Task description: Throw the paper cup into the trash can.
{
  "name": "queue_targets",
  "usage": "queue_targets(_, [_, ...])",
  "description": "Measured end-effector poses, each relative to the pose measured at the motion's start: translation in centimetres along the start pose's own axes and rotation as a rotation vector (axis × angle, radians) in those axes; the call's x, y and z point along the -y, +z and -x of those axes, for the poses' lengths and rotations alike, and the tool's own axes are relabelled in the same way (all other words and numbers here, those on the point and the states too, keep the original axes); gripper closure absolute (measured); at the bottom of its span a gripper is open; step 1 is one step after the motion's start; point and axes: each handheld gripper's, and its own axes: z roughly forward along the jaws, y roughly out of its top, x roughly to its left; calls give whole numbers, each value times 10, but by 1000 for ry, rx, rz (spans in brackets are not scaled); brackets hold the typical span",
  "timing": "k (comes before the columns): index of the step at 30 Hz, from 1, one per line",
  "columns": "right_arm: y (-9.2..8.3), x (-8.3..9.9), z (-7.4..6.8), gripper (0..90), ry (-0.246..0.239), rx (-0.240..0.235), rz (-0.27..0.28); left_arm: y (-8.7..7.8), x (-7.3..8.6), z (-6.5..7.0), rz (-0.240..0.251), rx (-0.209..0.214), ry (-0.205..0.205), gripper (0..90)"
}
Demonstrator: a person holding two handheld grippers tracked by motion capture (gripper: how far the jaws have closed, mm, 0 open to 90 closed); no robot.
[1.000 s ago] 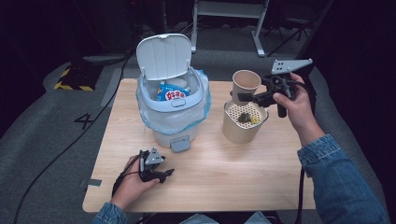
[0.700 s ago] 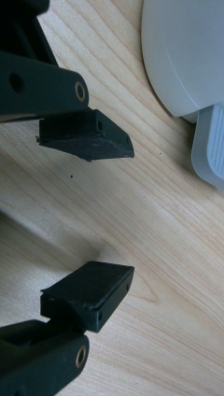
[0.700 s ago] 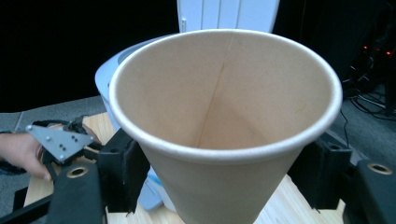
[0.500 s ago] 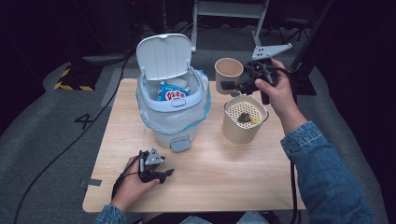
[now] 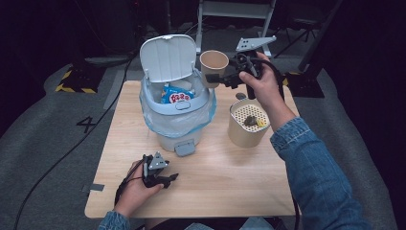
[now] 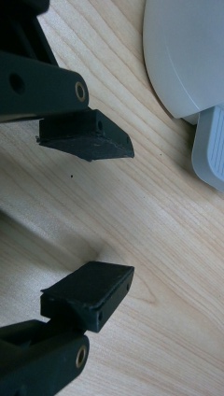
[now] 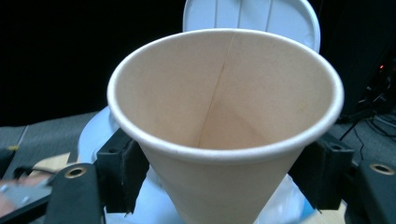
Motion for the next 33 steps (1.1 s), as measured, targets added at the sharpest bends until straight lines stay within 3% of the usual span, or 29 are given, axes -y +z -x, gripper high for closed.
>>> queue_targets(3, [11, -1, 0, 278, 16, -5, 18, 0, 0, 0, 0, 0, 0, 375])
queue_targets(8, [30, -4, -2, 278, 17, -23, 3, 0, 0, 0, 1, 2, -2, 375])
queue_targets(22, [71, -5, -16, 275, 5, 10, -105, 0, 0, 0, 0, 1, -2, 375])
queue_targets(26, [79, -4, -20, 255, -18, 13, -139, 0, 0, 0, 0, -2, -1, 375])
queue_targets(28, [85, -2, -23, 132, -56, 29, -142, 0, 0, 0, 0, -2, -1, 375])
queue_targets(30, [89, -1, -27, 174, -103, 59, -145, 0, 0, 0, 0, -3, -1, 375])
queue_targets(33, [91, 0, -32, 150, -159, 47, -153, 0, 0, 0, 0, -3, -1, 375])
